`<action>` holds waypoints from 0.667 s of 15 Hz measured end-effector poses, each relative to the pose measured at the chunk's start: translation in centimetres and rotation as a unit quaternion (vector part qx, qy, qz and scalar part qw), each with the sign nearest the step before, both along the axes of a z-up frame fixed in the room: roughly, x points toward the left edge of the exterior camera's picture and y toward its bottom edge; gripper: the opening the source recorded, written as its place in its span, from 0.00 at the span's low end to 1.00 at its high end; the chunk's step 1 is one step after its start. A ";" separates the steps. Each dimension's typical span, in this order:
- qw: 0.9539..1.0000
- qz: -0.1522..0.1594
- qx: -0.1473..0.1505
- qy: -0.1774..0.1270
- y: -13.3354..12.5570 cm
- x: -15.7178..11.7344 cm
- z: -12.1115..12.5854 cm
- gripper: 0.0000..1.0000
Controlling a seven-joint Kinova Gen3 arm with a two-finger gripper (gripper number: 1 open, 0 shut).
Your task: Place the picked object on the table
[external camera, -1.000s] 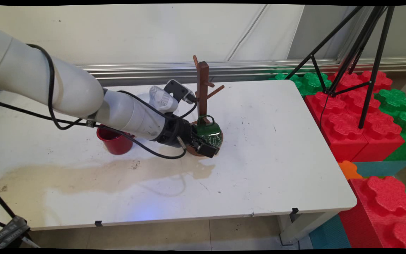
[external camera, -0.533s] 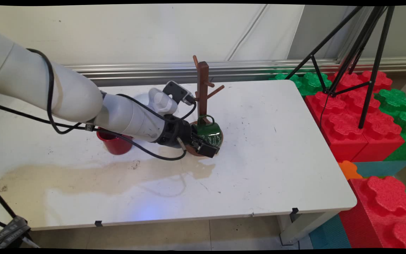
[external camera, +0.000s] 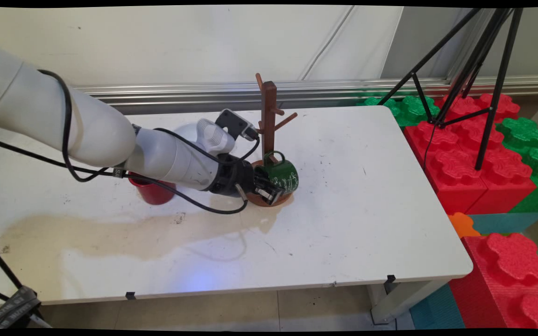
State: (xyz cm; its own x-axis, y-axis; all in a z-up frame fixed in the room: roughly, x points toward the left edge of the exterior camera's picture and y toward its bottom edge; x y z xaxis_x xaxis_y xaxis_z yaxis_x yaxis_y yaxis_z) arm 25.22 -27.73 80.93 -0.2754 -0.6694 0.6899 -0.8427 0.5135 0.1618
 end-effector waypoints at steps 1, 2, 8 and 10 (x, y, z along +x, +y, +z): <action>1.000 0.000 -0.002 0.000 0.1 0.1 0.0 0.00; 1.000 0.001 -0.003 0.001 0.2 0.1 0.0 0.00; 1.000 0.002 -0.011 0.005 1.1 0.5 0.5 0.00; 1.000 0.000 -0.013 0.006 1.7 0.5 0.8 0.00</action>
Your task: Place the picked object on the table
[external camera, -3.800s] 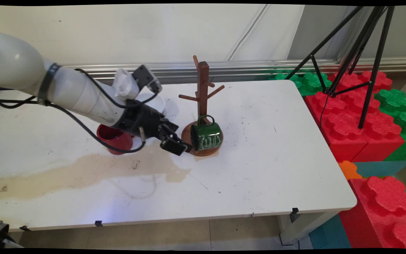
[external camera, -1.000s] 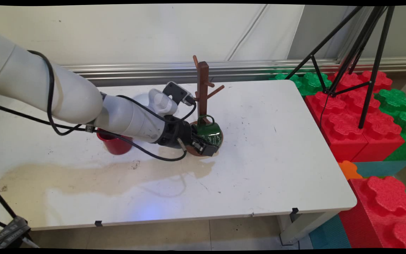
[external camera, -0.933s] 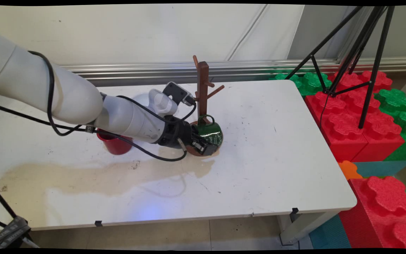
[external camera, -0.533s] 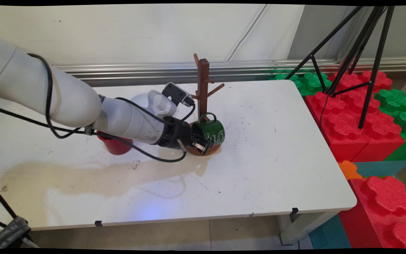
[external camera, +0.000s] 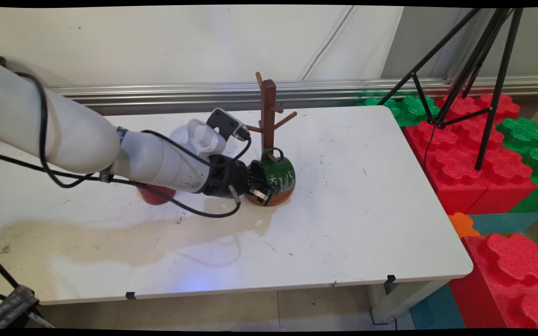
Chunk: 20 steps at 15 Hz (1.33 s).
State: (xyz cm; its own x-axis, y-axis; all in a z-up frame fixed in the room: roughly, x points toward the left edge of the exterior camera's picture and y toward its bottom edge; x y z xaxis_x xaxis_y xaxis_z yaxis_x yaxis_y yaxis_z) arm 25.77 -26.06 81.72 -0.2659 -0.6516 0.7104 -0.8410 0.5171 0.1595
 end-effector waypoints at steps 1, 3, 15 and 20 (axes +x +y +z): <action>1.000 -0.003 0.000 0.001 0.3 -0.1 0.2 0.00; 1.000 -0.008 -0.001 0.004 0.9 -0.3 0.5 0.00; 0.999 -0.038 -0.002 0.000 4.3 -1.5 3.7 0.00; 0.998 -0.058 -0.001 -0.035 5.6 -0.2 5.8 0.00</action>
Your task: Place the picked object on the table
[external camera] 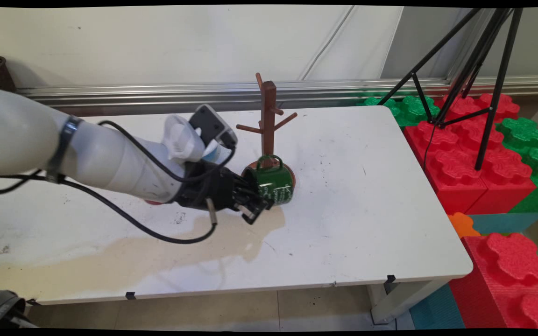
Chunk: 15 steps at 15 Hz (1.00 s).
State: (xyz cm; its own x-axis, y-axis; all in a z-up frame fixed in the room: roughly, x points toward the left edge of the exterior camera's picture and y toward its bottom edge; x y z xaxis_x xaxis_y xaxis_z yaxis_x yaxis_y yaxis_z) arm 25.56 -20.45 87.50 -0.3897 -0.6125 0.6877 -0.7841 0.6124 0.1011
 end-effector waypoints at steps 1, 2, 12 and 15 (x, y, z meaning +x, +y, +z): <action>1.000 -0.004 0.002 -0.011 0.3 0.4 0.5 0.00; 1.000 -0.008 0.006 -0.022 0.5 0.9 0.9 0.00; 0.991 -0.017 0.056 -0.119 1.3 4.2 3.6 0.00; 0.985 -0.013 0.079 -0.155 0.8 4.8 4.1 0.00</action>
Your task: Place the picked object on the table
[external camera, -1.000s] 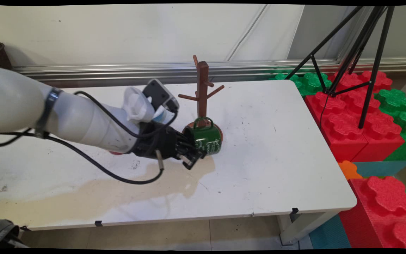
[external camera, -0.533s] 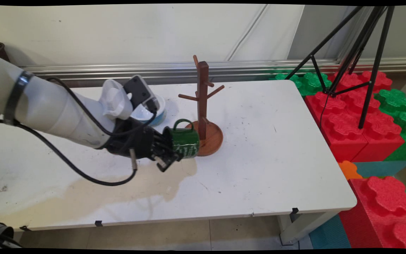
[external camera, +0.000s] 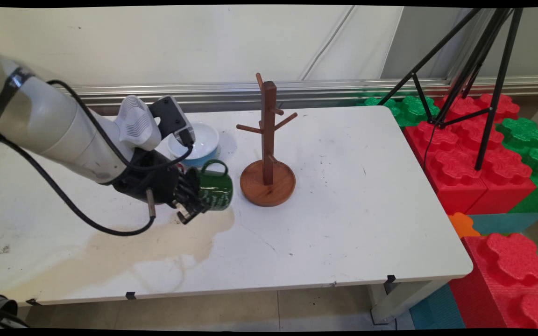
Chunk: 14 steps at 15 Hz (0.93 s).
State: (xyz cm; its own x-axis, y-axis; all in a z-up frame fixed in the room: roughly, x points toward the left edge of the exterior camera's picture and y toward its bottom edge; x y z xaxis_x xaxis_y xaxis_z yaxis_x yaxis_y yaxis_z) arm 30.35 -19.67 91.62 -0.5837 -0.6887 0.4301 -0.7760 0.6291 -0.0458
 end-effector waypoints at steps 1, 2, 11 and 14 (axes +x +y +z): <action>1.000 0.000 0.007 -0.011 -0.2 0.1 0.1 0.00; 1.000 0.000 0.014 -0.023 -0.5 0.2 0.2 0.00; 0.990 -0.003 0.091 -0.112 -2.1 0.5 -0.8 0.00; 0.985 -0.004 0.108 -0.133 -2.3 0.6 -1.5 0.00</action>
State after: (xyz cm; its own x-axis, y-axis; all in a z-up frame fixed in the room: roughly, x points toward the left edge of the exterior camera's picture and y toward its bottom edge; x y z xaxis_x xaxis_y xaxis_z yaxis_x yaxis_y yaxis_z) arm 30.97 -21.99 90.12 -0.6616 -0.7426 0.1042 -0.7497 0.6522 -0.1118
